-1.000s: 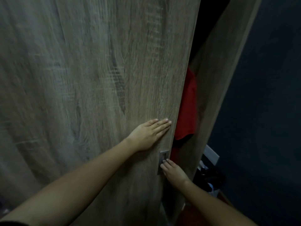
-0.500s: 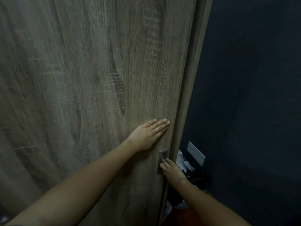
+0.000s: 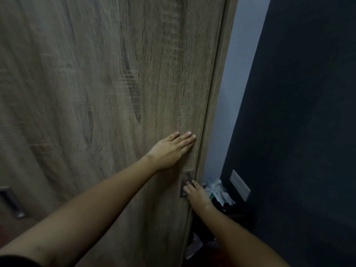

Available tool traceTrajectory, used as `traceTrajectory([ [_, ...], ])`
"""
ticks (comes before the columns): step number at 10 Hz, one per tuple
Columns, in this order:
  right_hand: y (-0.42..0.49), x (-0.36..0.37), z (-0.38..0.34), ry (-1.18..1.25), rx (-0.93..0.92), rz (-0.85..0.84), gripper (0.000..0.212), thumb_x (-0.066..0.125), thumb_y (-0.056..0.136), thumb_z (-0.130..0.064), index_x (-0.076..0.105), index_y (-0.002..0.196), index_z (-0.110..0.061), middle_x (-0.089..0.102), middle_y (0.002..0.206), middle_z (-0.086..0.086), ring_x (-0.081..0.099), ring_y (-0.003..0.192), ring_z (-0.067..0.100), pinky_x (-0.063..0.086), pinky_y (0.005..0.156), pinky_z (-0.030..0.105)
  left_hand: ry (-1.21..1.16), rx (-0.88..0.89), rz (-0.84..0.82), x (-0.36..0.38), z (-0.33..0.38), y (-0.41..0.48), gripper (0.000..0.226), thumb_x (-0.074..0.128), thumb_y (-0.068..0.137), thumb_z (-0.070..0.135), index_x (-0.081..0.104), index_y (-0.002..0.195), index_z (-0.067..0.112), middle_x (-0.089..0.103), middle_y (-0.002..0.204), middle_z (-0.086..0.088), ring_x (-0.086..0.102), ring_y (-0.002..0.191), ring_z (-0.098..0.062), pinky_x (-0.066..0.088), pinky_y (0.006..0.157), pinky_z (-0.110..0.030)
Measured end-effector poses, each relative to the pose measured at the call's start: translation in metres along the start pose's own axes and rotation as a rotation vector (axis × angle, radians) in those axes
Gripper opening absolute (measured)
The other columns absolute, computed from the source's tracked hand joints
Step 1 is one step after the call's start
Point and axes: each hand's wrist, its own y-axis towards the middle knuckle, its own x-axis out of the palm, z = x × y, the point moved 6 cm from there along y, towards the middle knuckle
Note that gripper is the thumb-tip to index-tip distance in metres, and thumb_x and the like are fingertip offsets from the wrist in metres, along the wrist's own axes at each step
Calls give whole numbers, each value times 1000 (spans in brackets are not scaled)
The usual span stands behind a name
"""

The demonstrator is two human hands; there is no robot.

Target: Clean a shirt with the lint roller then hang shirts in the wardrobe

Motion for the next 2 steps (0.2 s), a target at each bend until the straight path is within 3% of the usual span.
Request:
traceTrajectory([
  [1, -20, 5, 5, 129, 13, 1, 64, 36, 98, -27, 3, 147, -4, 5, 158, 14, 0, 146, 28, 3, 118, 40, -111, -51, 180, -22, 11, 1, 54, 36, 93, 12, 25, 145, 3, 21, 154, -15, 18, 144, -28, 8, 114, -35],
  [2, -43, 12, 19, 251, 85, -26, 72, 43, 94, -28, 2, 147, -3, 9, 156, 17, 4, 145, 29, 6, 118, 41, -249, -45, 89, -25, 30, 6, 66, 51, 89, 14, 21, 146, 3, 17, 156, -15, 15, 145, -28, 5, 115, -33],
])
